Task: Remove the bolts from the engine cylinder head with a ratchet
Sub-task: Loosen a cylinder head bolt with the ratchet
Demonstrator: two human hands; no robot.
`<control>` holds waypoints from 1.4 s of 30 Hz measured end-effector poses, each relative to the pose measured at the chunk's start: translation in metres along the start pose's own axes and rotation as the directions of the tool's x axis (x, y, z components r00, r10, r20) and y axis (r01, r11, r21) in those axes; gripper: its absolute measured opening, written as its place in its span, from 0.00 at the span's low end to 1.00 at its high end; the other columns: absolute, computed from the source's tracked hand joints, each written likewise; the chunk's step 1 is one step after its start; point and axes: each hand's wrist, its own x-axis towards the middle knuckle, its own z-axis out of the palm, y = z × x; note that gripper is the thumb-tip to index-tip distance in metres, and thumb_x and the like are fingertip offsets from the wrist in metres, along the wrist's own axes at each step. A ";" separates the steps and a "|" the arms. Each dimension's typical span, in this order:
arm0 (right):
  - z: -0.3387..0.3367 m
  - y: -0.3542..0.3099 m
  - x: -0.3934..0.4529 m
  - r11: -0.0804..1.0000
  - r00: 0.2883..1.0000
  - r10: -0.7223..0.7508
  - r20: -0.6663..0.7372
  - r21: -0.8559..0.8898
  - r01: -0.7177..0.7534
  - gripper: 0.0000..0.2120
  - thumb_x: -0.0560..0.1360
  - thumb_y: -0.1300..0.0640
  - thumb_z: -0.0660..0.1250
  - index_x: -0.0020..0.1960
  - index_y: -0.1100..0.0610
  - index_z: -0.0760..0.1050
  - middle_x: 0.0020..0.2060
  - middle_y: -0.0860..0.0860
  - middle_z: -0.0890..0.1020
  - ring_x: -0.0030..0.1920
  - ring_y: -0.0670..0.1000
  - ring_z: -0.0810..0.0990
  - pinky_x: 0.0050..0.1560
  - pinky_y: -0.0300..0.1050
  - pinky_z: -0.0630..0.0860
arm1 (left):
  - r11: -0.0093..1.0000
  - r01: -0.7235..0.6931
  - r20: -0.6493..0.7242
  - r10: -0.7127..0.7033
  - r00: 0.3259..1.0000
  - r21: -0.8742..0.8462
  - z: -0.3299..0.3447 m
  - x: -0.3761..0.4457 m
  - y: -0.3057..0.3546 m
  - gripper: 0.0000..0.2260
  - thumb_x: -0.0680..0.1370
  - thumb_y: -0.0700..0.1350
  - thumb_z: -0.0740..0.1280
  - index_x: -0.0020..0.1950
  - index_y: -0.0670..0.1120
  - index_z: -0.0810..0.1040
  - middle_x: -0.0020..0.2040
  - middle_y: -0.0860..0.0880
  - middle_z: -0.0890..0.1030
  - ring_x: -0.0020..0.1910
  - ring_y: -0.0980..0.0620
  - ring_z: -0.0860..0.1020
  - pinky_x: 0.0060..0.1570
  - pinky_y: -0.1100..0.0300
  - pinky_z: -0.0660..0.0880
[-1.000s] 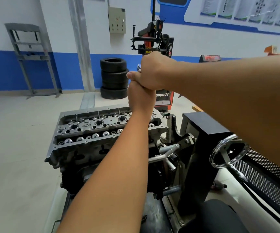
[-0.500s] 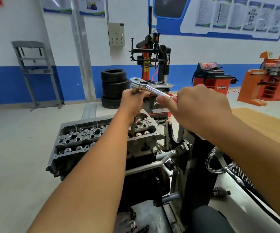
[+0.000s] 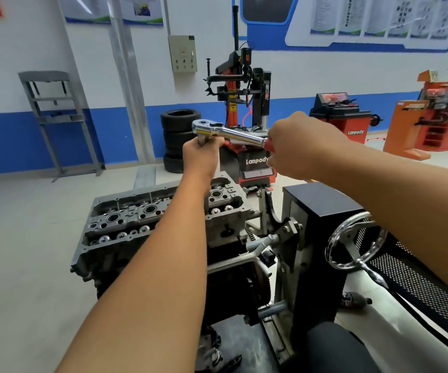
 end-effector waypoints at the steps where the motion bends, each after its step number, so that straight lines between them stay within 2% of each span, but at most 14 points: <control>1: 0.001 0.004 0.003 1.000 1.000 -0.009 -0.003 -0.017 0.009 0.07 0.79 0.55 0.66 0.42 0.53 0.74 0.37 0.54 0.72 0.31 0.55 0.74 0.30 0.42 0.67 | 1.000 -0.005 -0.006 0.005 1.000 -0.003 -0.001 0.000 -0.001 0.08 0.78 0.42 0.71 0.39 0.48 0.80 0.25 0.57 0.72 0.32 0.53 0.68 0.35 0.59 0.65; 9: 0.030 0.038 0.047 1.000 0.998 -0.008 -0.063 0.028 0.010 0.18 0.80 0.49 0.67 0.34 0.50 0.68 0.34 0.54 0.76 0.35 0.58 0.76 0.34 0.46 0.70 | 0.995 -0.096 0.141 0.099 0.985 -0.030 -0.012 -0.001 -0.008 0.19 0.81 0.40 0.70 0.31 0.52 0.80 0.25 0.53 0.67 0.22 0.57 0.63 0.24 0.65 0.62; 14: 0.065 0.035 0.107 0.984 0.989 0.135 -0.063 0.122 -0.126 0.07 0.80 0.57 0.66 0.44 0.57 0.79 0.38 0.57 0.76 0.39 0.61 0.77 0.40 0.51 0.74 | 0.985 -0.168 0.224 0.173 0.959 -0.038 -0.012 0.004 -0.020 0.22 0.83 0.36 0.67 0.30 0.51 0.80 0.23 0.60 0.74 0.22 0.63 0.72 0.26 0.73 0.67; 19: 0.073 0.003 0.152 0.944 0.989 0.119 -0.086 0.319 -0.086 0.08 0.78 0.51 0.68 0.52 0.56 0.79 0.49 0.55 0.78 0.56 0.62 0.75 0.55 0.58 0.75 | 0.982 -0.182 0.155 0.186 0.970 -0.041 -0.011 0.009 -0.024 0.18 0.83 0.36 0.68 0.33 0.47 0.74 0.23 0.58 0.70 0.22 0.61 0.68 0.27 0.69 0.66; 22: 0.069 -0.026 0.129 0.974 0.978 0.097 -0.185 0.218 -0.056 0.12 0.78 0.46 0.66 0.56 0.51 0.75 0.55 0.56 0.79 0.65 0.64 0.72 0.74 0.69 0.61 | 0.983 -0.169 0.041 0.172 0.984 -0.067 -0.018 0.014 -0.029 0.18 0.82 0.38 0.69 0.33 0.45 0.71 0.25 0.52 0.66 0.23 0.56 0.64 0.28 0.62 0.63; 24: 0.067 -0.046 0.092 0.975 0.946 0.033 -0.323 0.219 0.041 0.18 0.75 0.44 0.66 0.60 0.52 0.75 0.56 0.54 0.80 0.67 0.64 0.72 0.78 0.71 0.49 | 0.986 -0.113 -0.024 0.111 0.994 -0.119 -0.022 0.018 -0.027 0.20 0.81 0.38 0.69 0.30 0.49 0.75 0.24 0.53 0.69 0.22 0.56 0.65 0.27 0.61 0.64; 26: 0.068 -0.063 0.053 0.953 0.860 0.029 -0.509 0.274 0.129 0.20 0.74 0.44 0.64 0.61 0.52 0.76 0.54 0.53 0.81 0.63 0.62 0.74 0.78 0.66 0.50 | 0.984 -0.089 -0.070 0.079 0.994 -0.152 -0.020 0.021 -0.025 0.20 0.81 0.37 0.69 0.29 0.50 0.77 0.26 0.52 0.72 0.25 0.54 0.68 0.30 0.60 0.67; 29: 0.074 -0.074 0.038 0.921 0.704 0.140 -0.696 0.352 0.166 0.16 0.79 0.42 0.63 0.57 0.52 0.79 0.47 0.51 0.83 0.52 0.59 0.76 0.67 0.58 0.59 | 0.981 -0.139 -0.085 0.129 0.988 -0.133 -0.016 0.020 -0.021 0.16 0.81 0.35 0.68 0.33 0.43 0.74 0.31 0.46 0.72 0.35 0.47 0.68 0.39 0.53 0.68; 31: 0.074 -0.067 0.061 0.896 0.716 0.188 -0.672 0.417 0.155 0.19 0.82 0.39 0.58 0.54 0.52 0.80 0.41 0.48 0.83 0.47 0.57 0.77 0.60 0.55 0.58 | 0.982 -0.165 -0.039 0.162 0.986 -0.094 -0.019 0.012 -0.026 0.17 0.81 0.38 0.68 0.32 0.42 0.74 0.28 0.47 0.70 0.31 0.47 0.66 0.34 0.57 0.66; 33: 0.070 -0.057 0.096 0.800 0.820 0.151 -0.553 0.556 0.227 0.22 0.83 0.40 0.52 0.44 0.50 0.80 0.32 0.44 0.78 0.43 0.56 0.77 0.57 0.52 0.58 | 0.980 -0.185 0.064 0.190 0.980 -0.075 -0.022 0.002 -0.030 0.15 0.79 0.39 0.69 0.33 0.41 0.74 0.26 0.49 0.69 0.26 0.53 0.66 0.29 0.62 0.66; 35: 0.068 -0.049 0.128 0.666 0.900 0.024 -0.435 0.679 0.310 0.23 0.84 0.46 0.53 0.32 0.48 0.72 0.24 0.41 0.73 0.37 0.49 0.75 0.53 0.48 0.56 | 0.982 -0.186 0.134 0.190 0.973 -0.038 -0.022 0.000 -0.030 0.16 0.78 0.37 0.70 0.36 0.33 0.67 0.27 0.46 0.65 0.25 0.53 0.63 0.29 0.59 0.63; 37: 0.064 -0.053 0.140 0.615 0.919 0.008 -0.393 0.727 0.306 0.25 0.83 0.49 0.54 0.27 0.48 0.67 0.21 0.42 0.71 0.34 0.47 0.72 0.52 0.47 0.57 | 0.985 -0.173 0.117 0.174 0.978 -0.016 -0.020 0.005 -0.028 0.16 0.79 0.33 0.69 0.36 0.32 0.66 0.27 0.46 0.63 0.25 0.54 0.62 0.30 0.57 0.62; 40: 0.067 -0.066 0.103 0.783 0.902 0.205 -0.380 0.617 0.081 0.25 0.84 0.44 0.51 0.31 0.50 0.68 0.28 0.43 0.71 0.43 0.55 0.73 0.61 0.54 0.62 | 0.987 -0.159 0.052 0.159 0.986 -0.009 -0.017 0.009 -0.025 0.15 0.78 0.31 0.67 0.34 0.40 0.68 0.26 0.52 0.66 0.25 0.54 0.63 0.29 0.60 0.64; 42: 0.086 -0.069 0.055 0.875 0.780 0.327 -0.534 0.484 -0.035 0.22 0.84 0.39 0.53 0.41 0.49 0.77 0.36 0.45 0.77 0.46 0.54 0.73 0.61 0.57 0.61 | 0.985 -0.174 0.081 0.172 0.982 0.018 -0.015 0.009 -0.029 0.15 0.77 0.31 0.67 0.32 0.41 0.69 0.27 0.50 0.68 0.28 0.52 0.65 0.30 0.58 0.65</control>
